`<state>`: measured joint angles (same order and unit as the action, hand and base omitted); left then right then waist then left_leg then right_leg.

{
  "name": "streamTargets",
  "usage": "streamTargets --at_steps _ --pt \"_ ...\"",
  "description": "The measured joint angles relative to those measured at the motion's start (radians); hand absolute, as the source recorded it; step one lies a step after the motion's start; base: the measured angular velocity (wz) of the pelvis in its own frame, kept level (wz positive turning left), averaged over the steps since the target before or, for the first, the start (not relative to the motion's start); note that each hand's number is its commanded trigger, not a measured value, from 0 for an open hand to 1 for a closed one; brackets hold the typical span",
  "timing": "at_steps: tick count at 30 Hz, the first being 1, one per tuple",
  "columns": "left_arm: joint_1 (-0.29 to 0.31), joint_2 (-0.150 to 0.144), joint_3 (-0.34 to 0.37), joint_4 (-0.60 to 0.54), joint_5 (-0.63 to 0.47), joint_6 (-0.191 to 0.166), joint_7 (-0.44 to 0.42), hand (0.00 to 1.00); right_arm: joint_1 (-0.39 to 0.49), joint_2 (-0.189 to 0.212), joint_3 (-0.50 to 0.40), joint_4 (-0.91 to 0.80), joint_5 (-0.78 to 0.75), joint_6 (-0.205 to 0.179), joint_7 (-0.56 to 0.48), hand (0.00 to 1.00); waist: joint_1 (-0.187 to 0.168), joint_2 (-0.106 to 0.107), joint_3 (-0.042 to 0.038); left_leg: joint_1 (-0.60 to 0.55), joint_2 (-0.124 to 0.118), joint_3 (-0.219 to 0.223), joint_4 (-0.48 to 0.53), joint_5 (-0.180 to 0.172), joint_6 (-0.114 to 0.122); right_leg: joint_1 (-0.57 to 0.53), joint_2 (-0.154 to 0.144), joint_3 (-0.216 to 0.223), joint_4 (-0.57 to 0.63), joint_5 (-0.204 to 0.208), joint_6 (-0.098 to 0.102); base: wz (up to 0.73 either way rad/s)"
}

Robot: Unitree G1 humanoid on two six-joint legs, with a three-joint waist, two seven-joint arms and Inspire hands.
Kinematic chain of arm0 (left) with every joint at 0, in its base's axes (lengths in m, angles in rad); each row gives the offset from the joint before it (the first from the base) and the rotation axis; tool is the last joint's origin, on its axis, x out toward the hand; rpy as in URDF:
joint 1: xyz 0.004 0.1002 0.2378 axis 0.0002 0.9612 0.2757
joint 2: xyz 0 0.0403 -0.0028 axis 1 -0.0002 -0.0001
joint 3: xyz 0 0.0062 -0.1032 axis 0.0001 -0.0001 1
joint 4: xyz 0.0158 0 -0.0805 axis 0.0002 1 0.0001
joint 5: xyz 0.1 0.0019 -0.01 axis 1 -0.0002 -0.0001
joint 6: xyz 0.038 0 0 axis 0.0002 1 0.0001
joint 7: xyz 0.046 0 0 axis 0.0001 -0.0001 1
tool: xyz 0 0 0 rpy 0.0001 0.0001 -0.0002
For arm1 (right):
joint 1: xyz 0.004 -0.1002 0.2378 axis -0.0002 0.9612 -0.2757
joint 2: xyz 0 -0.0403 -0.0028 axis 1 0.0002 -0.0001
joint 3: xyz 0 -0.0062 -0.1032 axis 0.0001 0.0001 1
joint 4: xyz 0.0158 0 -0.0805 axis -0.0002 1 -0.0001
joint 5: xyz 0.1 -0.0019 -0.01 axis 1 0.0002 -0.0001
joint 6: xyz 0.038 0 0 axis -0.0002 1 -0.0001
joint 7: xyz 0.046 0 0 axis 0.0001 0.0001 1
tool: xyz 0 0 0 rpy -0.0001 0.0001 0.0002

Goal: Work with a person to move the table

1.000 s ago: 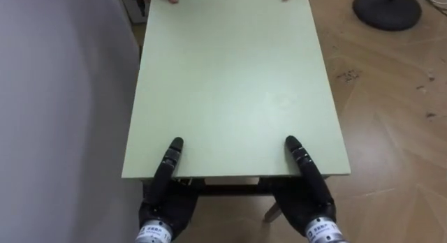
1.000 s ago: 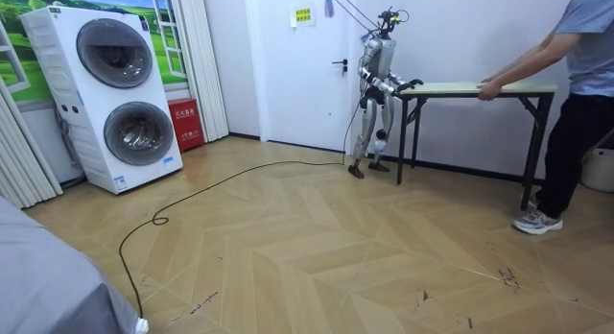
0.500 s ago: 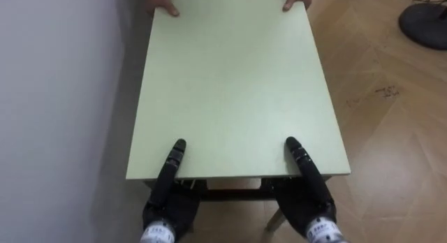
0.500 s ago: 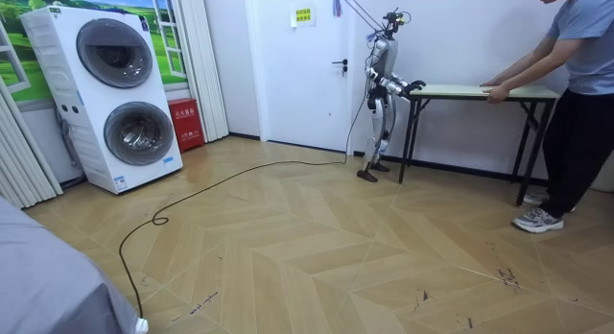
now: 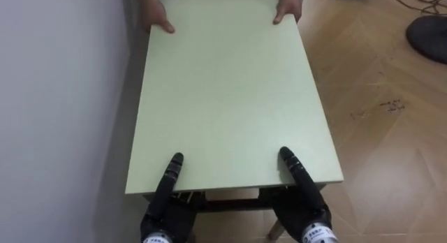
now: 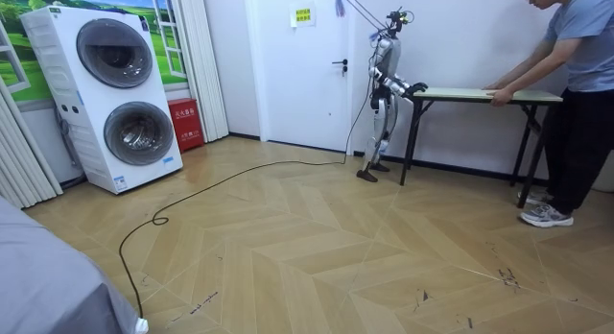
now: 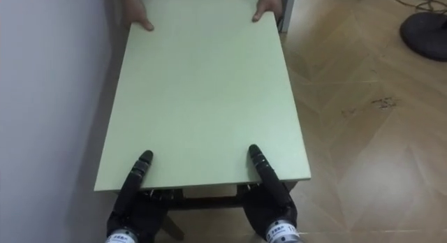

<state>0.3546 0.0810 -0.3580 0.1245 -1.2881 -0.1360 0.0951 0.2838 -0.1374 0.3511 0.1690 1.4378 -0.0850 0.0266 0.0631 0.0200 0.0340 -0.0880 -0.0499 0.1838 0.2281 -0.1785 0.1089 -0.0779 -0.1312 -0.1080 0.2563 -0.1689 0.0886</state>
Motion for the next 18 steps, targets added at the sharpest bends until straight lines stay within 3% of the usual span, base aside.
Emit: streamTargets --at_steps 6,10,16,18 --pt "-0.001 -0.027 0.029 0.078 0.038 -0.019 -0.095 1.00 0.001 0.037 -0.006 0.053 -0.014 -0.001 0.043 1.00 -0.003 -0.021 -0.0024 0.020 0.002 0.001 -0.013 -0.001 -0.002 0.016 0.002 -0.005 -0.002 0.000 0.000 0.00" --pt "-0.008 -0.023 0.033 0.137 0.055 -0.017 -0.160 1.00 0.008 0.045 -0.010 0.089 -0.013 -0.002 0.075 1.00 -0.003 -0.022 -0.0054 0.050 0.005 0.002 -0.029 -0.002 -0.003 0.039 0.008 -0.006 -0.011 0.008 -0.001 -0.05" --pt "-0.031 -0.023 0.071 0.220 0.144 0.017 -0.241 1.00 -0.005 0.063 -0.032 0.137 -0.027 0.013 0.099 1.00 -0.003 -0.020 -0.0098 0.069 0.006 0.004 -0.031 -0.002 -0.003 0.059 0.011 -0.007 -0.020 0.016 -0.003 -0.01" --pt "-0.049 -0.024 0.084 0.249 0.153 0.043 -0.258 1.00 -0.019 0.069 -0.048 0.162 -0.030 0.026 0.099 1.00 -0.002 -0.017 -0.0133 0.081 0.006 0.004 -0.033 -0.002 -0.003 0.068 0.011 -0.007 -0.019 0.016 -0.003 -0.02"
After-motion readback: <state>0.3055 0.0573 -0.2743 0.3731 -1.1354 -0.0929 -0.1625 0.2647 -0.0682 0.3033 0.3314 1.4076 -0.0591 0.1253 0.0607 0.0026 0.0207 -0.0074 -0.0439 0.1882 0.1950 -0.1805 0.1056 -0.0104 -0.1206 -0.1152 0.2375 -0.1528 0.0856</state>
